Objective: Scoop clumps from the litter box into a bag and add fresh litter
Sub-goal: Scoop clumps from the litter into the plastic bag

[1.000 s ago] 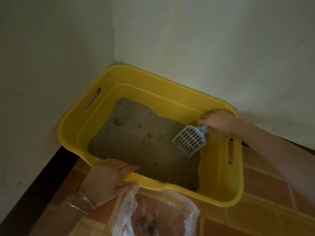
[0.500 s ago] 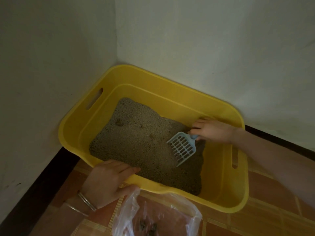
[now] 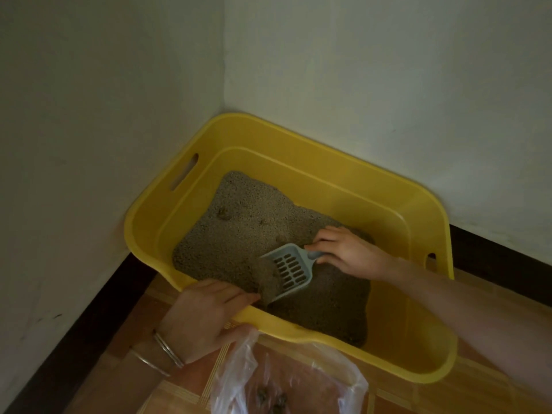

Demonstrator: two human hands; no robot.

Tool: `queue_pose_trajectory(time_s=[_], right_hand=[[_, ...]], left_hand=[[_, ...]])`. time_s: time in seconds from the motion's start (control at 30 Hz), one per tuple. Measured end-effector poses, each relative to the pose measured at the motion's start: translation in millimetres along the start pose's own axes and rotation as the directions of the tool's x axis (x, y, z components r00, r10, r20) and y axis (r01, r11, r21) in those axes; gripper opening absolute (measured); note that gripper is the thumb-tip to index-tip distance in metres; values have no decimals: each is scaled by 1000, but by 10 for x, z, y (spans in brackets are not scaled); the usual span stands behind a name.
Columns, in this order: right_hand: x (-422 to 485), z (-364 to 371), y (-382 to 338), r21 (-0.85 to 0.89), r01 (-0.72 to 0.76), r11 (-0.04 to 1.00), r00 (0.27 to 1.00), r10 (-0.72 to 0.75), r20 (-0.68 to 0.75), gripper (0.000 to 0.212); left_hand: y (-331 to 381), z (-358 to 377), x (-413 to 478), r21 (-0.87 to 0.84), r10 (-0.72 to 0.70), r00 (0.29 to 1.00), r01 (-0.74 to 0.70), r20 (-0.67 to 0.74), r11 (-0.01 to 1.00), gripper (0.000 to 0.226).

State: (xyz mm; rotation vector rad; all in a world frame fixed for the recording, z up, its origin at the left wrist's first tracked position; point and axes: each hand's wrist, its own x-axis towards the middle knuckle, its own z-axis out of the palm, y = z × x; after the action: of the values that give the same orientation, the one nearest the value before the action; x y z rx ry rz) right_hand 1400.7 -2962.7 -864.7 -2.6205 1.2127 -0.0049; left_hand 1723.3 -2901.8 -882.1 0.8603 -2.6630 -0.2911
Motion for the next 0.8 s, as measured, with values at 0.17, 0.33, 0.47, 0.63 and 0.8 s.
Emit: queue_pose_trajectory(time_s=[0.17, 0.33, 0.47, 0.63, 0.8], right_hand=[[-117, -214, 103, -41, -104, 994, 982, 95, -164, 25], [-244, -398, 278, -189, -292, 938, 946, 253, -205, 31], [-265, -398, 286, -273, -431, 860, 902, 420, -100, 31], [51, -270, 15, -129, -438, 889, 899, 436, -51, 31], [493, -38, -347, 92, -511, 855, 855, 516, -53, 28]], left_hand=[[-52, -53, -29, 98, 29, 1000, -29, 7, 995, 44], [-62, -170, -74, 172, 49, 997, -40, -53, 984, 42], [-53, -258, -90, 189, 35, 996, -18, -86, 982, 43], [-64, -226, -118, 198, 41, 995, -23, -89, 980, 42], [-65, -229, -113, 205, 41, 996, -25, -75, 978, 41]])
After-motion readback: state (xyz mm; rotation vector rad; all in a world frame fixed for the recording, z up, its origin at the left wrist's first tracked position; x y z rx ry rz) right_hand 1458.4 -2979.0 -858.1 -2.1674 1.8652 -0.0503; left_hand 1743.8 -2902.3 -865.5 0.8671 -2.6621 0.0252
